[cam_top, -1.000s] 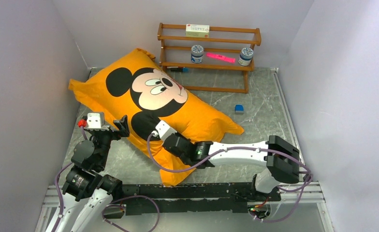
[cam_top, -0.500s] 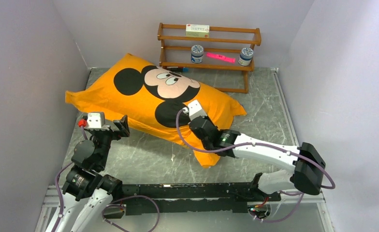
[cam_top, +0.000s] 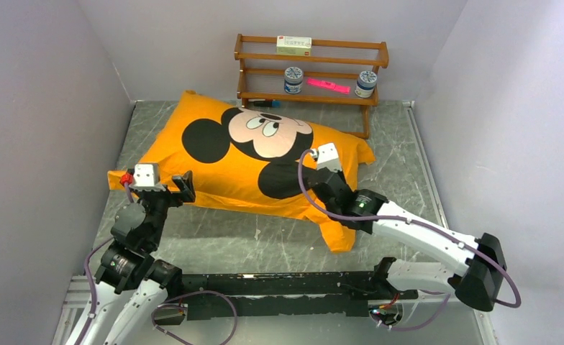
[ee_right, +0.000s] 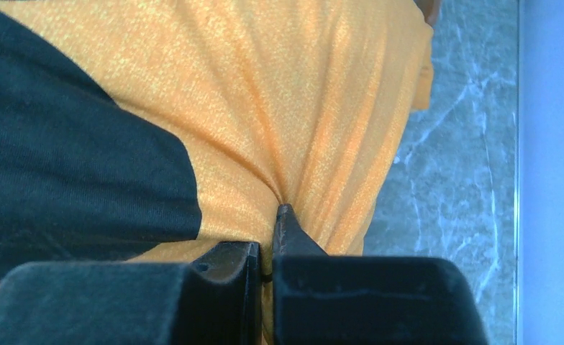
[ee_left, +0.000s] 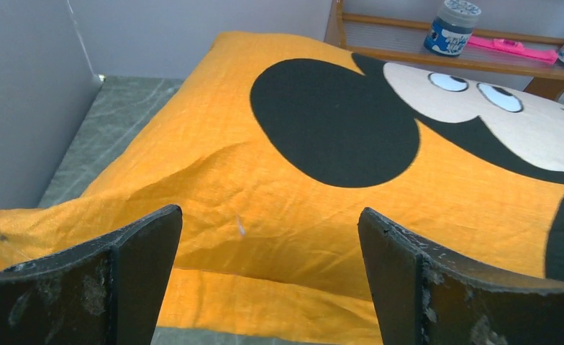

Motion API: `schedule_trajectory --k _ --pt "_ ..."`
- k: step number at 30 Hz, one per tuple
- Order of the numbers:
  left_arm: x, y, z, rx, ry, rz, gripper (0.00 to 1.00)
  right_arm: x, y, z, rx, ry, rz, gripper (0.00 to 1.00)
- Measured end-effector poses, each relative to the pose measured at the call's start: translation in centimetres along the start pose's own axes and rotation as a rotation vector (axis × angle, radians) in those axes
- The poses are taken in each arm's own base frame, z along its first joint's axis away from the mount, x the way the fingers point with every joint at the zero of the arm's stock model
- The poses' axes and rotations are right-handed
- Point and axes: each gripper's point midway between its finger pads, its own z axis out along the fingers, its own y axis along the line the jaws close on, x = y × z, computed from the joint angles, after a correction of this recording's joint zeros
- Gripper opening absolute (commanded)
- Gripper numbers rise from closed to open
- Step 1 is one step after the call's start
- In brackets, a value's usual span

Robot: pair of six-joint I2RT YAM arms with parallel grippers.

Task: Remove the pillowcase from the pillow
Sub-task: Adjust the pillow at the center of the board.

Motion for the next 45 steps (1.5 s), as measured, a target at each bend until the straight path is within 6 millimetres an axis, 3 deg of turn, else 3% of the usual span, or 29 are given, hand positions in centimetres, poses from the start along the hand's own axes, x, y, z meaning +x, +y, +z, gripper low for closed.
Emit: schedule_trajectory --k 7,10,14,19,23,37,45 --pt "1.7 0.3 0.5 -0.052 0.087 -0.049 0.97 0.8 -2.4 -0.7 0.023 0.012 0.034 0.00" --pt "2.1 0.5 0.5 -0.082 0.118 -0.094 0.97 1.0 -2.0 -0.9 -0.021 0.007 0.022 0.12" --pt "3.1 0.5 0.6 -0.136 0.183 -0.201 0.97 0.8 -1.2 -1.3 -0.104 -0.012 0.005 0.35" --pt "6.2 0.6 -0.1 -0.222 0.302 -0.344 0.97 0.3 -0.6 -2.0 -0.176 -0.036 -0.014 0.77" --pt "8.5 0.7 -1.1 -0.283 0.392 -0.420 0.97 0.2 -0.2 -2.3 -0.220 -0.042 -0.034 0.98" --pt "10.7 -1.0 -2.6 -0.279 0.479 -0.634 0.97 -0.8 2.0 -3.6 -0.389 -0.089 -0.077 1.00" --pt "14.5 -1.1 -3.4 -0.361 0.541 -0.786 0.97 -3.0 3.5 -5.2 -0.492 -0.190 -0.078 1.00"
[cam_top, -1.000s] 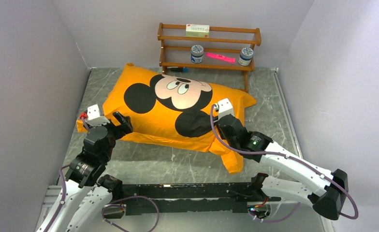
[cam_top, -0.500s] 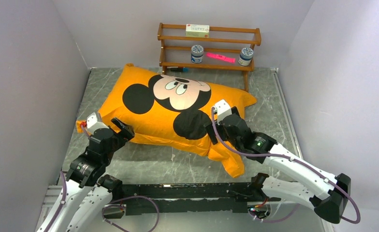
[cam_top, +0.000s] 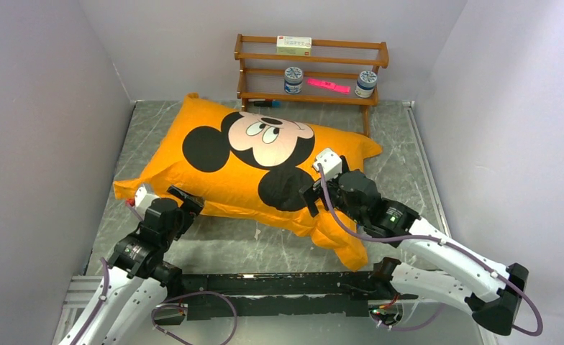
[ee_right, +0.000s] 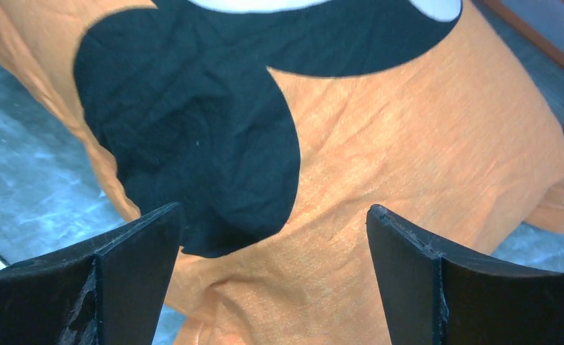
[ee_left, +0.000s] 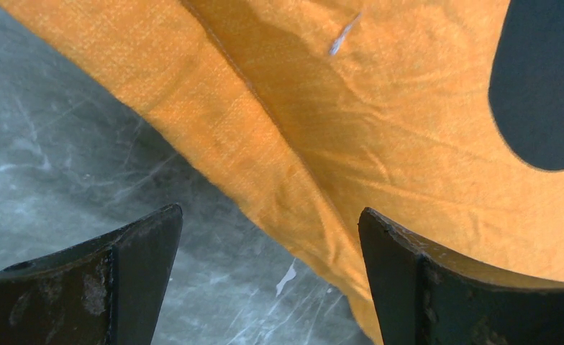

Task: Remove the pillowcase from the pillow
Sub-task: Adjust the pillow at the center of the board, then turn over the pillow at the center of the board.

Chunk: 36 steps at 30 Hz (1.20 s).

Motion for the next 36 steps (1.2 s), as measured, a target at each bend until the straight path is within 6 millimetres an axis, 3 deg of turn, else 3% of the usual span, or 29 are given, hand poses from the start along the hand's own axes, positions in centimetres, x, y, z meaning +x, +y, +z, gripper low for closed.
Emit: schedule_trajectory --k 9,17,29,36 --pt "-2.1 -1.2 1.1 0.068 -0.141 -0.192 0.97 -3.0 0.8 -1.5 -0.063 -0.133 0.008 1.00" --pt "-2.0 -1.1 3.9 0.088 -0.197 -0.277 0.97 -3.1 1.6 -1.5 -0.099 -0.135 -0.009 1.00" --pt "-2.1 -2.6 5.9 0.308 -0.267 -0.418 0.97 -3.2 3.2 -1.9 -0.156 -0.145 -0.054 1.00" --pt "-2.6 -4.0 6.2 0.377 -0.292 -0.438 0.96 -2.3 6.0 -1.6 -0.219 -0.115 -0.140 1.00"
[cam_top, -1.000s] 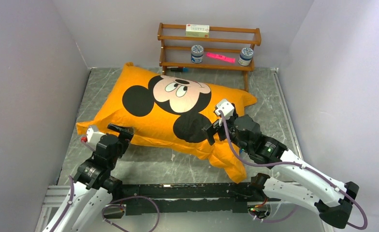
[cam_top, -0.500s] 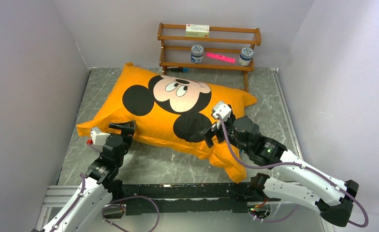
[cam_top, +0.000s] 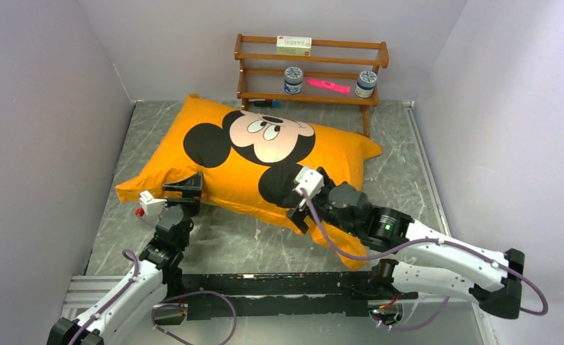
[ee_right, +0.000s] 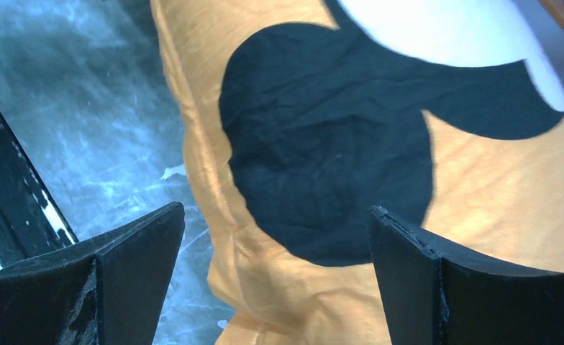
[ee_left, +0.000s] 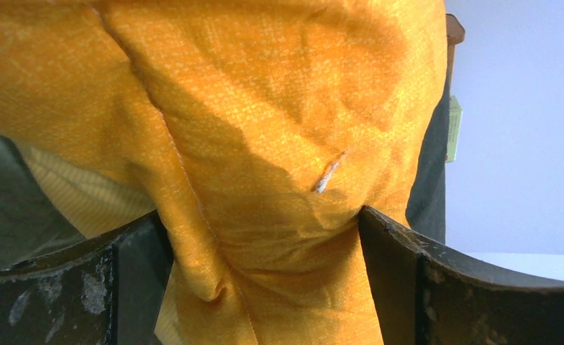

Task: Remove the pillowcase from the pillow
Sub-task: Turn over the pillow at the center of the board.

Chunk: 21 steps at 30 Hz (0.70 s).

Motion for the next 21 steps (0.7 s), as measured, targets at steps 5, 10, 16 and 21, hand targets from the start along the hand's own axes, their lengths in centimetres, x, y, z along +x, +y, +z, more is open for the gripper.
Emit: schedule_trajectory --k 5,10,16,21 --pt "0.1 -0.8 0.5 0.039 -0.002 -0.004 0.84 2.0 3.0 1.6 -0.027 0.092 -0.117 1.00" --pt "0.2 -0.7 0.8 0.072 -0.003 -0.011 0.70 3.0 5.4 2.1 -0.045 0.138 -0.237 1.00" --pt "0.2 -1.6 1.0 0.113 0.005 -0.028 0.56 3.1 7.0 3.1 -0.017 0.185 -0.364 1.00" --pt "0.1 -2.3 1.0 0.144 0.012 -0.048 0.39 4.3 7.6 3.6 0.023 0.242 -0.462 1.00"
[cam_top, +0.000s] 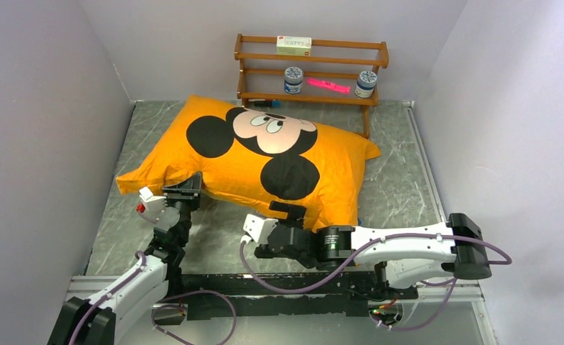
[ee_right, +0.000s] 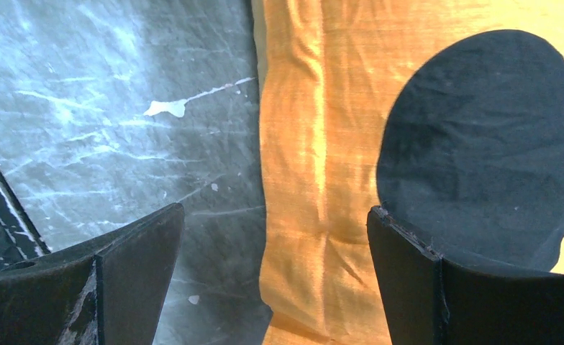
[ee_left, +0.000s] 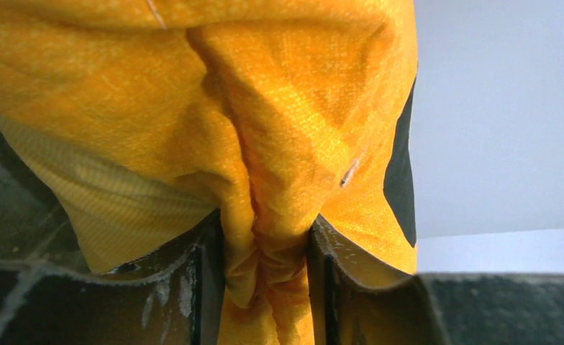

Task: Remove the pillowcase from the pillow
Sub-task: Turn over the pillow at the center of the board.

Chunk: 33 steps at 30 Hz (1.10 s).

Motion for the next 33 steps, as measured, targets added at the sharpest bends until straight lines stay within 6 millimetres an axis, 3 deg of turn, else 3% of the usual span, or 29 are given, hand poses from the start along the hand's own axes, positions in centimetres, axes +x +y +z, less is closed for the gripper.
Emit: schedule_trajectory --k 7,14,22,28,33 --pt "-0.3 -1.4 -0.3 0.053 0.007 -0.003 0.06 1.3 0.0 1.2 0.077 0.080 -0.111 1.00" --pt "-0.4 -1.3 -0.7 0.047 0.019 0.035 0.05 2.1 -1.6 2.6 0.203 0.151 -0.212 1.00" --pt "-0.3 -1.3 -0.7 0.041 0.032 0.039 0.05 3.8 -5.0 4.1 0.310 0.201 -0.195 1.00" --pt "-0.1 -1.5 -0.5 0.040 0.039 0.047 0.05 4.5 -5.0 4.9 0.305 0.214 -0.198 1.00" --pt "0.1 -1.8 -0.5 0.047 0.056 0.077 0.05 6.6 -5.4 6.7 0.312 0.286 -0.200 0.95"
